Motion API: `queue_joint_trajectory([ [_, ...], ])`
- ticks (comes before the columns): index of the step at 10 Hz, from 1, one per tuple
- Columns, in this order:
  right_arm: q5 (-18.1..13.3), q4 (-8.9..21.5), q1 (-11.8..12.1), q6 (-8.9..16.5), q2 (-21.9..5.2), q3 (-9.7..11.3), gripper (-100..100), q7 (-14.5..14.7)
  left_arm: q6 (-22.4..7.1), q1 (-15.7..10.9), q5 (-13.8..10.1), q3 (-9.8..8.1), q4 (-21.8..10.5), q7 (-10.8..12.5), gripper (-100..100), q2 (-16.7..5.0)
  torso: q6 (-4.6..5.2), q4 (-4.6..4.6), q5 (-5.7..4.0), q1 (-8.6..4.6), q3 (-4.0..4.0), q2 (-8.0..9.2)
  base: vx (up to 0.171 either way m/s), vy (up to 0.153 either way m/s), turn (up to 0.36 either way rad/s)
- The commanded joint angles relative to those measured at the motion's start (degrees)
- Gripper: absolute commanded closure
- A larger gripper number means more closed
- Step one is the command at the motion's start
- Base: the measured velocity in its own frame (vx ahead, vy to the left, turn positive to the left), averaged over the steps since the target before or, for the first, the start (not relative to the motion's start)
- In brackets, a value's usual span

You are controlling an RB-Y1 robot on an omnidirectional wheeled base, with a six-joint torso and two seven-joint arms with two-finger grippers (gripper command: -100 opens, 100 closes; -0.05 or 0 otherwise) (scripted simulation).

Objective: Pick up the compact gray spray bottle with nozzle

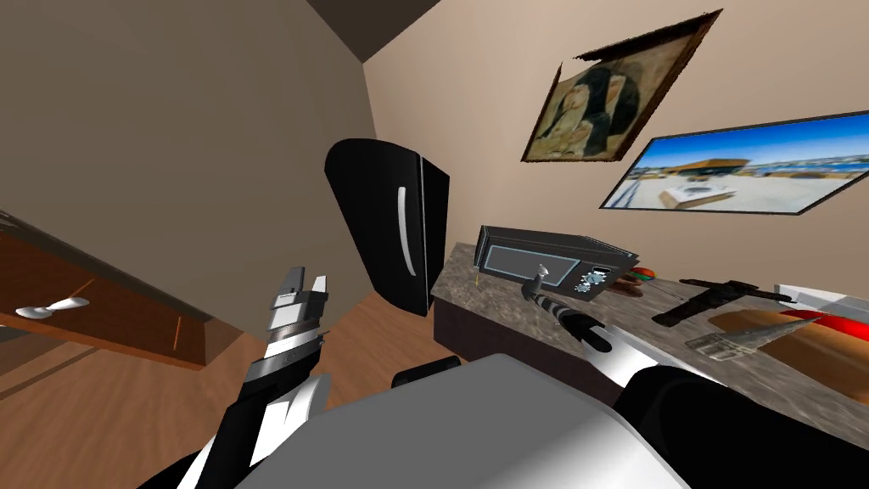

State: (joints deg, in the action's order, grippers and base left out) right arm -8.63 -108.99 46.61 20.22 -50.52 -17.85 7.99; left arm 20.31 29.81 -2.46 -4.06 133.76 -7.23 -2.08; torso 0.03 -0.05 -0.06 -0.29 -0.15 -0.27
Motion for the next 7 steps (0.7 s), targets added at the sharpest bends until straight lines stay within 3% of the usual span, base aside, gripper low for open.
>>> queue_joint_trajectory([
  [1, -0.33, 1.19, 0.13, 1.77, -2.18, -0.83, -100, -0.01, 0.0, 0.0, 0.0, 0.0, 0.0, 0.0, 0, 0.0, 0.0, 0.0, 0.0, 0.0, 0.0, 0.0, 0.054, -0.07, 0.215],
  [3, -0.41, 1.64, 0.41, 3.42, -4.08, -1.55, -100, -0.07, 0.0, 0.0, 0.0, 0.0, 0.0, 0.0, 0, 0.0, 0.0, 0.01, -0.01, -0.02, 0.03, 0.06, 0.032, -0.062, 0.141],
  [4, -0.27, 1.33, 0.37, 2.79, -3.52, -1.34, -100, -0.09, 0.0, 0.0, 0.0, 0.0, 0.0, 0.0, 0, 0.0, 0.01, 0.02, 0.0, 0.02, 0.04, 0.07, 0.017, -0.028, 0.026],
  [5, -0.28, 1.37, 0.33, 3.05, -3.64, -1.37, 0, -0.08, 0.0, 0.0, 0.0, 0.0, 0.0, 0.0, 0, 0.0, 0.05, 0.03, 0.01, 0.13, 0.08, 0.14, 0.003, -0.006, -0.003],
  [6, 1.57, 4.23, -2.53, 3.13, -1.67, 1.5, -100, 2.78, 0.0, 0.0, 0.0, 0.0, 0.0, 0.0, 0, 0.01, 0.04, 0.04, 0.03, 0.22, 0.11, 0.2, -0.023, -0.025, -0.424],
  [7, 1.57, 5.29, -3.88, 3.13, -1.67, 2.89, -100, 3.6, 0.0, 0.02, 0.0, -0.01, 0.0, 0.0, 0, 0.0, 0.18, 0.07, 0.01, 0.18, 0.19, 0.33, -0.043, -0.007, -0.239],
])
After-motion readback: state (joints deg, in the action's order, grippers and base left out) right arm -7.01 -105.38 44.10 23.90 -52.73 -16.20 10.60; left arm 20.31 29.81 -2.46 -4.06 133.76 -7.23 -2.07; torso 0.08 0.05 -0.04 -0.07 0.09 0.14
